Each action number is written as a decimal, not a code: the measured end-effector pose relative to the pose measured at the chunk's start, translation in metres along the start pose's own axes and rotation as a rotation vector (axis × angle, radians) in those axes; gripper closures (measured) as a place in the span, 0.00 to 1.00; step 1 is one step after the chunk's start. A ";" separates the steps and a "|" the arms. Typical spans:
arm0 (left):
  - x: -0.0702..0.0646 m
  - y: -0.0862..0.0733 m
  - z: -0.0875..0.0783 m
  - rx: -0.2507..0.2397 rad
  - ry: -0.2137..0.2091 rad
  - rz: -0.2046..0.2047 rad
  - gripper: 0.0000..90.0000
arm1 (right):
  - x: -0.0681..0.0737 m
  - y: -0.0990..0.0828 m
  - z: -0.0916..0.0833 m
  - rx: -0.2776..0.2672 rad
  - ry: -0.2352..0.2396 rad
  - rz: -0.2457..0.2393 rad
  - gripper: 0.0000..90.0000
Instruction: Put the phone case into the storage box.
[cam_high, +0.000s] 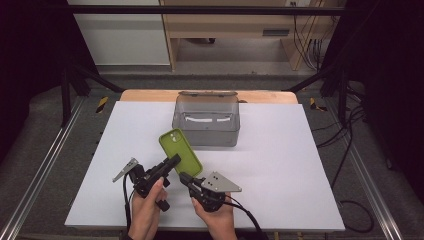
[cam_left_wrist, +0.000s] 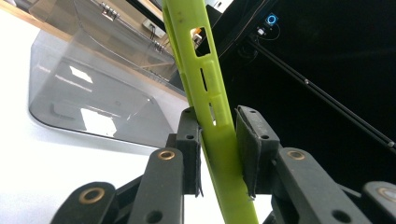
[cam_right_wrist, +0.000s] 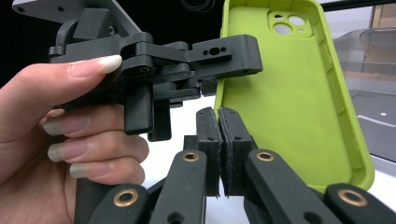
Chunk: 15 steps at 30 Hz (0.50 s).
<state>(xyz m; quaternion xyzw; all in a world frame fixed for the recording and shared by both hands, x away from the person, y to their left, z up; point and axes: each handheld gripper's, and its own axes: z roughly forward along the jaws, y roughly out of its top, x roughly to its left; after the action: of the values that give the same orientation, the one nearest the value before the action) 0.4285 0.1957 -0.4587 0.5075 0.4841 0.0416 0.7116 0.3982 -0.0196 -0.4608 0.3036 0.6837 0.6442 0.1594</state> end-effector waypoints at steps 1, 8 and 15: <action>0.000 0.000 0.000 0.000 0.000 0.000 0.79 | 0.000 0.000 0.000 -0.001 -0.001 0.002 0.98; 0.000 0.000 0.000 -0.001 0.004 0.001 0.80 | 0.002 -0.001 0.001 0.002 0.000 0.014 0.97; 0.000 -0.001 0.000 -0.002 0.004 0.003 0.80 | 0.002 -0.002 0.002 0.004 -0.002 0.012 0.98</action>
<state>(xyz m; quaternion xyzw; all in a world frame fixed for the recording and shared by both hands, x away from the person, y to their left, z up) 0.4280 0.1957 -0.4594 0.5074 0.4848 0.0444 0.7110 0.3972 -0.0169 -0.4622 0.3085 0.6831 0.6434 0.1557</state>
